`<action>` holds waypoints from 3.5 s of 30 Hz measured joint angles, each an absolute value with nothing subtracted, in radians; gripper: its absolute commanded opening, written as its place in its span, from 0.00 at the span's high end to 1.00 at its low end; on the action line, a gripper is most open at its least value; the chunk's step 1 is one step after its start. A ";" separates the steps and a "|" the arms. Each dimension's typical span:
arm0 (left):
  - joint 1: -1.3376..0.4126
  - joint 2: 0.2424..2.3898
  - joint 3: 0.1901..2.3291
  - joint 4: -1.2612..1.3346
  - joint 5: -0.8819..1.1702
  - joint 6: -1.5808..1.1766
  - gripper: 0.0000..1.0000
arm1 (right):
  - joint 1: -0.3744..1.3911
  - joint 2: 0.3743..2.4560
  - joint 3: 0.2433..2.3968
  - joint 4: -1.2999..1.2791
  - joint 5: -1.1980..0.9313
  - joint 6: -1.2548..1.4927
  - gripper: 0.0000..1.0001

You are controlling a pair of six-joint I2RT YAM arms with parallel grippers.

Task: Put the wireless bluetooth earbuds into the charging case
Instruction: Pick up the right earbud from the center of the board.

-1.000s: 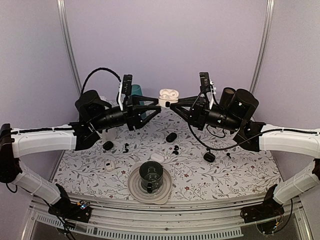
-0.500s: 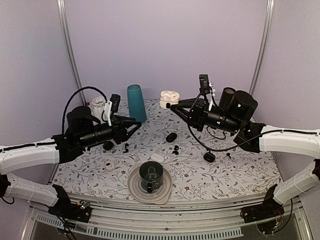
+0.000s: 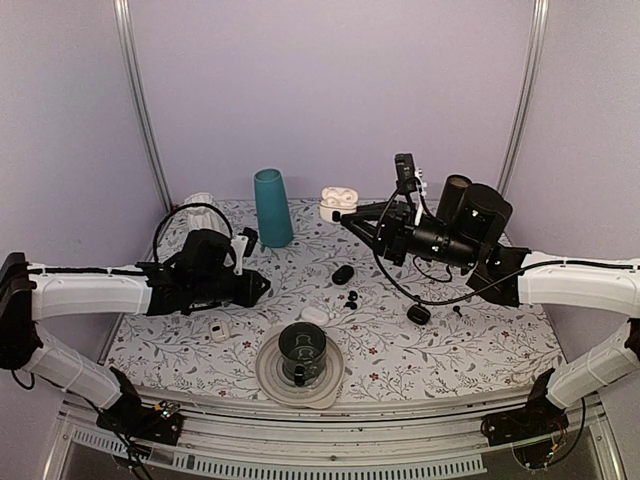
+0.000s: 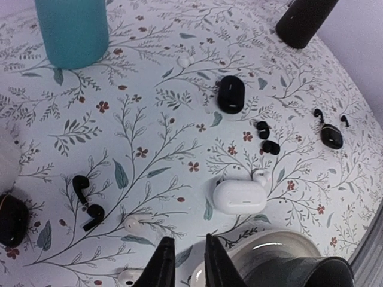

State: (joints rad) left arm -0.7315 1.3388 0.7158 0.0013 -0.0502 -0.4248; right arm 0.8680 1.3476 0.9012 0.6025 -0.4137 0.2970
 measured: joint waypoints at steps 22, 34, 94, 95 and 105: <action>-0.663 1.682 0.849 -0.111 -0.062 -0.437 0.84 | 0.862 1.288 0.852 0.583 -0.374 0.274 0.96; -0.658 1.705 0.856 -0.126 -0.066 -0.432 0.83 | 0.861 1.271 0.836 0.577 -0.369 0.272 0.96; -0.658 1.772 0.886 -0.097 -0.082 -0.356 0.90 | 0.854 1.253 0.813 0.561 -0.345 0.273 0.96; -0.658 1.769 0.885 -0.095 -0.083 -0.351 0.90 | 0.851 1.254 0.812 0.561 -0.344 0.273 0.96; -0.666 1.691 0.881 -0.066 -0.087 -0.310 0.91 | 0.841 1.290 0.809 0.560 -0.327 0.277 0.96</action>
State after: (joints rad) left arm -0.6659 1.6905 0.8806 -0.0662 -0.0872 -0.3103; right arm 0.8410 1.2900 0.8093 0.5598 -0.3275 0.2768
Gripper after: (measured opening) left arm 0.127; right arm 0.193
